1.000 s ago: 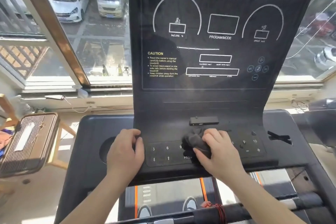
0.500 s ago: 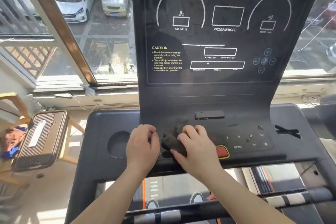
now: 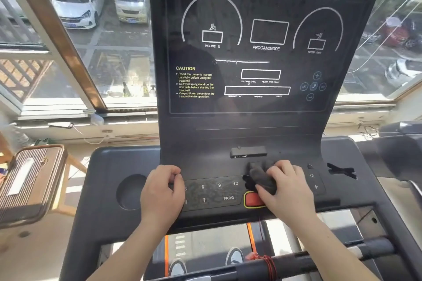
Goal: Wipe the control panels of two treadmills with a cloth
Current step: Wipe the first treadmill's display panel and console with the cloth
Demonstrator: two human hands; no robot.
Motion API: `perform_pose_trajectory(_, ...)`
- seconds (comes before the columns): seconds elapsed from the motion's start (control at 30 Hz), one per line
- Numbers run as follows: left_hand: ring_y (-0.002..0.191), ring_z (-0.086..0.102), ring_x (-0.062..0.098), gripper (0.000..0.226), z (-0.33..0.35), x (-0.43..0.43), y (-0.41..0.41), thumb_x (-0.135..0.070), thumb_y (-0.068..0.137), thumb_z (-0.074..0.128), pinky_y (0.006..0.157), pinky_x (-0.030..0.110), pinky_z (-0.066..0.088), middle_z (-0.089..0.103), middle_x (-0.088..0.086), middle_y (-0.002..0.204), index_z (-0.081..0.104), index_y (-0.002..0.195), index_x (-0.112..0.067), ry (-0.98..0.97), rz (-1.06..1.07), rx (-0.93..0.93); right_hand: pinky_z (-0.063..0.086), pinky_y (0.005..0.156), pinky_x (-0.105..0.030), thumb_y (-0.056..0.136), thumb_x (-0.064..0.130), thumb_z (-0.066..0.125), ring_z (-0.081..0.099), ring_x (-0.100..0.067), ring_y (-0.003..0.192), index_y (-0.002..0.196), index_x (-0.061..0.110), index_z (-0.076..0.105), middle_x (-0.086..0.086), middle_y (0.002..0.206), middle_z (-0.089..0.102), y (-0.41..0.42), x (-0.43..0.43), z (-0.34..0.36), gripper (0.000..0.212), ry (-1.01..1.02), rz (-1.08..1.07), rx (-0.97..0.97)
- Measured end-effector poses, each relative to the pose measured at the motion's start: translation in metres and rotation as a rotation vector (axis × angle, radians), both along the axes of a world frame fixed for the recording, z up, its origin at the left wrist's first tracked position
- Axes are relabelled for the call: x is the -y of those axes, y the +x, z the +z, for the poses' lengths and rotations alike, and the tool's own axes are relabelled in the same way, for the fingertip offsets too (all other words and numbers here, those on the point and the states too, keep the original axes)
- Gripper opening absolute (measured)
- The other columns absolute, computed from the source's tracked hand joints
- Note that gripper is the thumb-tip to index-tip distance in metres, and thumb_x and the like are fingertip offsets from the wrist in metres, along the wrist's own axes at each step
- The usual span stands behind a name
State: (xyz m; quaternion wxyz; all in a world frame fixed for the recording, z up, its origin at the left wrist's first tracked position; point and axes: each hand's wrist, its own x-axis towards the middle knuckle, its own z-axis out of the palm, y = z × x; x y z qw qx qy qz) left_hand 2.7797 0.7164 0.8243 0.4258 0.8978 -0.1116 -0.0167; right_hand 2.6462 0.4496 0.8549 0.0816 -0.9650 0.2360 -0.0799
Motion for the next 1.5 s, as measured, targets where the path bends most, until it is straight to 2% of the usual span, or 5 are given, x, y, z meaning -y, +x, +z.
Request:
perform_pose_trajectory(0.23,0.083,0.056,0.004,0.015,0.009,0.006,-0.001,-0.026,0.102,0.058,0.063,0.018,0.038,0.061,-0.018,0.084,0.062,0.088,-0.03,0.082,0.028,-0.024,0.048,0.069,-0.024,0.08,0.05,0.08,0.048,-0.014,0.111,0.097,0.031,0.065,0.017,0.116,0.054,-0.013,0.042,0.007,0.03,0.059,0.245,-0.012)
perform_pose_trajectory(0.43,0.07,0.059,0.011,0.037,0.029,0.032,-0.001,-0.048,0.106,0.044,0.068,0.038,0.055,0.062,-0.014,0.07,0.059,0.078,-0.029,0.277,0.058,-0.036,0.051,0.077,-0.044,0.084,0.042,0.08,0.048,-0.039,0.11,0.104,0.015,0.07,-0.007,0.123,0.057,-0.01,0.085,-0.006,0.036,-0.001,-0.298,0.03)
perform_pose_trajectory(0.67,0.079,0.058,0.01,0.025,0.05,0.116,-0.042,-0.032,0.102,0.055,0.072,0.036,0.051,0.062,-0.009,0.076,0.061,0.078,-0.025,0.056,-0.264,0.003,0.058,0.072,-0.042,0.077,0.041,0.088,0.055,-0.035,0.107,0.099,0.017,0.075,-0.002,0.115,0.064,-0.03,0.101,-0.021,0.036,-0.072,0.155,0.14)
perform_pose_trajectory(0.87,0.077,0.056,0.009,0.026,0.043,0.163,-0.074,-0.04,0.101,0.05,0.073,0.034,0.05,0.061,-0.012,0.075,0.057,0.078,-0.029,0.066,-0.411,-0.018,0.053,0.07,-0.046,0.083,0.041,0.081,0.048,-0.041,0.103,0.099,0.009,0.072,-0.012,0.117,0.058,-0.029,0.132,-0.022,0.037,-0.072,-0.349,0.102)
perform_pose_trajectory(1.5,0.079,0.062,0.007,0.02,0.04,0.121,-0.086,-0.028,0.101,0.062,0.069,0.022,0.049,0.066,-0.017,0.079,0.066,0.081,-0.029,-0.041,-0.259,-0.07,0.047,0.068,-0.037,0.091,0.034,0.075,0.051,-0.033,0.11,0.109,0.016,0.067,-0.005,0.12,0.059,0.013,0.104,0.006,0.027,0.01,-0.108,0.13)
